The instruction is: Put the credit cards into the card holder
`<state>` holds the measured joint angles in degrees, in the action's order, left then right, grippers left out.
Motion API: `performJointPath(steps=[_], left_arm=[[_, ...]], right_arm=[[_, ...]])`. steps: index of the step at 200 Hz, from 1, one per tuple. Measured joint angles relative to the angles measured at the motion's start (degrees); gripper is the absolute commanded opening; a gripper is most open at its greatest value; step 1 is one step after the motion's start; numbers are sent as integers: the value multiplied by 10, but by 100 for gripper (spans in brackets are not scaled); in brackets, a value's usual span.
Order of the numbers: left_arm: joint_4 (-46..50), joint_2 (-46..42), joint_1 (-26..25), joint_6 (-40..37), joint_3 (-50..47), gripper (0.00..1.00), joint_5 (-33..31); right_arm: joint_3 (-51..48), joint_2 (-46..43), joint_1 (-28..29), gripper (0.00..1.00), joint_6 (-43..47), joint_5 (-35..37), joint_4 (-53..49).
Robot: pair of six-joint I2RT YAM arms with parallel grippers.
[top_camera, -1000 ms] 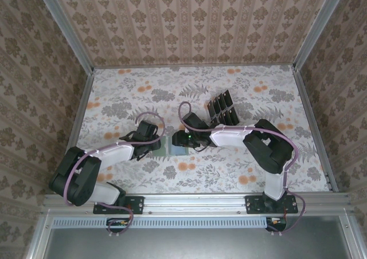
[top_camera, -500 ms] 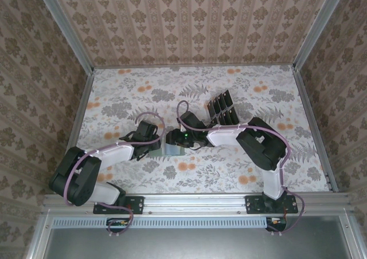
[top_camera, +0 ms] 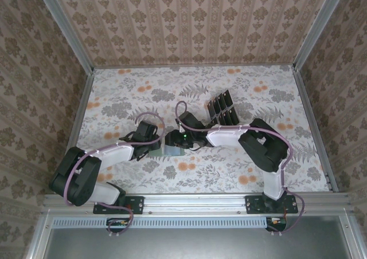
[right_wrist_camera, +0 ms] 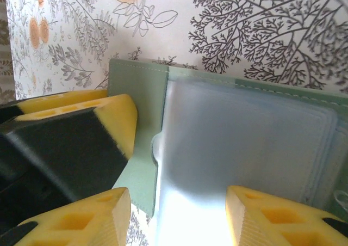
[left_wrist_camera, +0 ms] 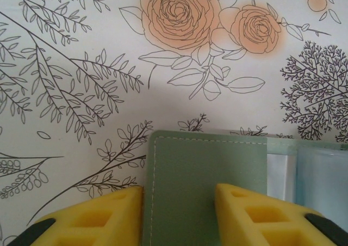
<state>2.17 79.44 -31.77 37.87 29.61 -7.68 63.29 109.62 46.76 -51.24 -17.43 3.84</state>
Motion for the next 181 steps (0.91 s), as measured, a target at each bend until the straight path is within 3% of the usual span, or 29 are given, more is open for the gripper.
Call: performJointPath(steps=[79,181], left_arm=[[0,0,0,0,0,41,2],[-1,0,0,0,0,41,2]], right_arm=[[33,-43,3,51,64,79,-121],[45,9,11,50,70,85,-133]])
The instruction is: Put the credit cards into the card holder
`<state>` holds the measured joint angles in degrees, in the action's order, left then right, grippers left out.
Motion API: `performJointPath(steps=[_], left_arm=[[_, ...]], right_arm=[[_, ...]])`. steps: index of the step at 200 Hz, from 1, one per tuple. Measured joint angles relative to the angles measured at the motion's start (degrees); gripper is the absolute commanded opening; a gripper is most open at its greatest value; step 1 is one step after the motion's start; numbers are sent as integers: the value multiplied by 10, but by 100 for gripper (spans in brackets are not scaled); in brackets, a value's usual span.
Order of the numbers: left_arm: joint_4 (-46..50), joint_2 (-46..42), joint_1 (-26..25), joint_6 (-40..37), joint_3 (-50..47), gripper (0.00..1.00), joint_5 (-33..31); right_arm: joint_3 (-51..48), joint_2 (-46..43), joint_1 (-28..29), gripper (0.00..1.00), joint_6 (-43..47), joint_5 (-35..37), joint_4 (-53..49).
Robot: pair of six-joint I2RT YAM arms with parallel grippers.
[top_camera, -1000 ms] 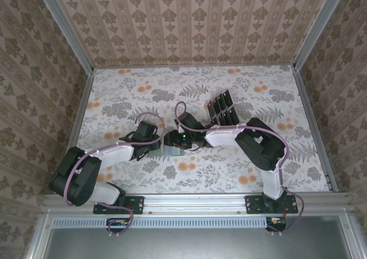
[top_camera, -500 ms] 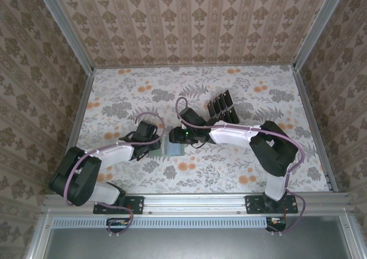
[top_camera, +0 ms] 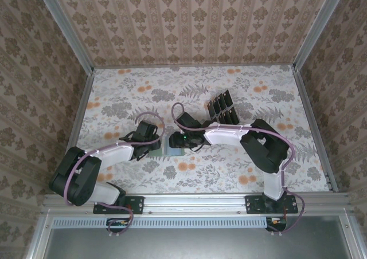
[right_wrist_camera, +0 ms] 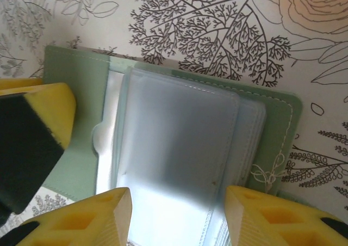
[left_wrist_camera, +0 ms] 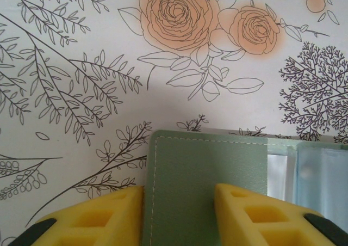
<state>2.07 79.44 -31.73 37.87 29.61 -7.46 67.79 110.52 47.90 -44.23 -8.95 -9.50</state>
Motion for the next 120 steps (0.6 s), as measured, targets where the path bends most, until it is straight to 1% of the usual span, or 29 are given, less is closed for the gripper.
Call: performJointPath(steps=[60,120], left_arm=[[-4,0,0,0,-2,41,0],[-15,0,0,0,-7,41,0]], right_arm=[[16,16,0,52,-6,-9,10],[8,32,0,51,-46,-80,94]])
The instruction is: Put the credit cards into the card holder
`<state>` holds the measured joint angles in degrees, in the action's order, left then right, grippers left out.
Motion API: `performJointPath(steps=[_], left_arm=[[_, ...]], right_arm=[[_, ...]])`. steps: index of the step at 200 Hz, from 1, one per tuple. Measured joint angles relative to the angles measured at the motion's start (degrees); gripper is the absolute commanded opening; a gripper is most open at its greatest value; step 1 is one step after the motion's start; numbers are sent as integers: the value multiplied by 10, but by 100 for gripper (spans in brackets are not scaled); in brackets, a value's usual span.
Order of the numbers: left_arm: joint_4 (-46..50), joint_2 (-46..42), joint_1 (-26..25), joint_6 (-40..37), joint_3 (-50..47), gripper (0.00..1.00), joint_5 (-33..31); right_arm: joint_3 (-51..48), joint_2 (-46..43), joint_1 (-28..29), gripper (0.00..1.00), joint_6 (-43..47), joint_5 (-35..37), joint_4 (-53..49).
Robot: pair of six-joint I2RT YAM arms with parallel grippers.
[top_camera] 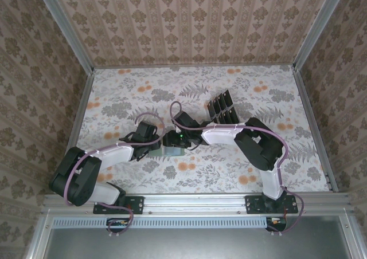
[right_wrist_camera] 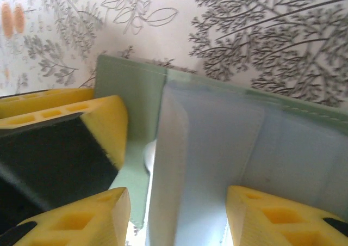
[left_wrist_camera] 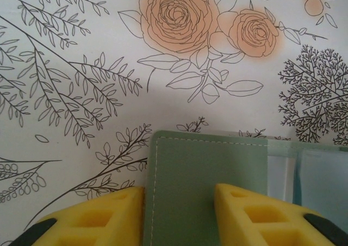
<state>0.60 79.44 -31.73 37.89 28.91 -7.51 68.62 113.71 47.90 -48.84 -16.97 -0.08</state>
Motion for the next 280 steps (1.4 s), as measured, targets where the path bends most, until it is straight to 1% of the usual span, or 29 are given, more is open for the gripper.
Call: performJointPath(steps=[33,74,102,130,167,196,241,280], left_arm=[[0,-1,0,0,0,41,0],[4,-21,9,12,-5,44,11],[15,-70,26,30,-14,46,10],[36,-135,38,60,-33,46,-12],[75,-213,46,96,-66,47,-48],[100,-253,49,109,-82,47,-61],[118,-263,52,113,-92,46,-67],[127,-267,69,113,-93,46,-71]], right_arm=[[0,0,0,51,-18,-23,32],[0,0,0,51,-26,-32,40],[0,0,0,51,-29,-33,43],[10,4,2,51,-37,-33,43],[41,27,11,51,-39,-33,42],[78,53,21,51,-39,-34,36],[149,113,38,50,-38,-44,15],[208,134,42,51,-34,-47,-23]])
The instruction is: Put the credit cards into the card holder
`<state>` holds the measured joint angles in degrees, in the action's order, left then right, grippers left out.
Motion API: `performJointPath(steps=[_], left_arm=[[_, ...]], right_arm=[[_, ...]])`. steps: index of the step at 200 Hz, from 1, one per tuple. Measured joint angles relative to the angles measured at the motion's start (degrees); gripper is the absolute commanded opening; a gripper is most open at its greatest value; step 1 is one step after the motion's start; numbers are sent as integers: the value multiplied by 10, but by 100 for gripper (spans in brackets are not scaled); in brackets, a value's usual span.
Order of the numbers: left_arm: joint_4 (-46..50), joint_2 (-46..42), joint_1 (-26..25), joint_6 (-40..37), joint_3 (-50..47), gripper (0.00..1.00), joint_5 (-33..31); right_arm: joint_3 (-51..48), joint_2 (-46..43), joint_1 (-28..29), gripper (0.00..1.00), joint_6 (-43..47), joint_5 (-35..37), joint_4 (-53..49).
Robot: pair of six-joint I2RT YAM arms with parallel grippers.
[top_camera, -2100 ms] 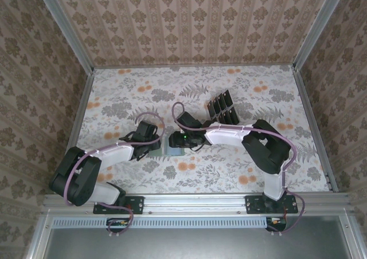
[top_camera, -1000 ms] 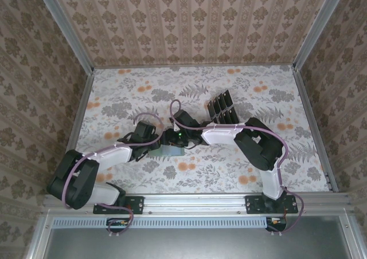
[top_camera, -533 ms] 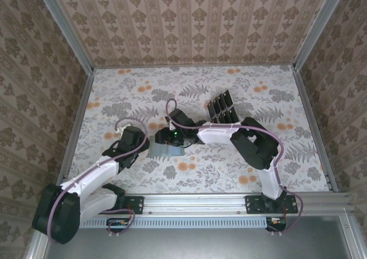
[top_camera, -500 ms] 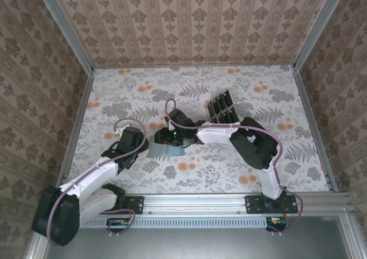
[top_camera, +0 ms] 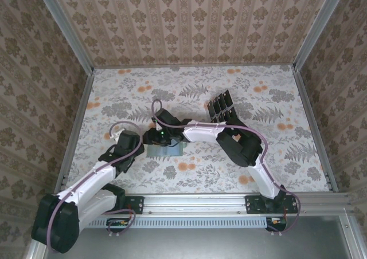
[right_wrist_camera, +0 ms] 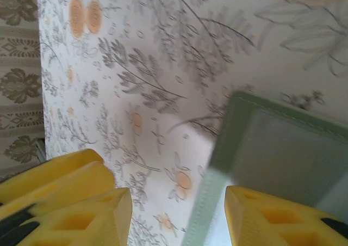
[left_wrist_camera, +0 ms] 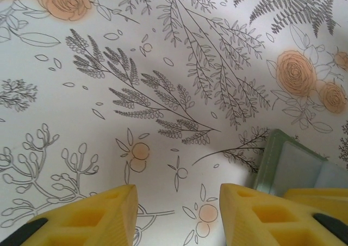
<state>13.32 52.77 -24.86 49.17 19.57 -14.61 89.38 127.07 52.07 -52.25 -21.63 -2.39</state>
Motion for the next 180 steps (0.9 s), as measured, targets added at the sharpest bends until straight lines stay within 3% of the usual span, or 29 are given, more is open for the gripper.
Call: performJointPath(steps=[46,76,132,180], left_arm=[[7,-16,1,-1,0,47,7],[5,-19,1,-8,0,53,17],[-1,27,1,-47,25,67,42],[-26,89,-2,-85,66,71,61]], right_arm=[[93,-1,0,51,22,-15,-30],[94,-34,-1,51,43,-12,-42],[-86,-178,-24,49,71,57,-61],[-185,-190,-53,48,83,110,-114]])
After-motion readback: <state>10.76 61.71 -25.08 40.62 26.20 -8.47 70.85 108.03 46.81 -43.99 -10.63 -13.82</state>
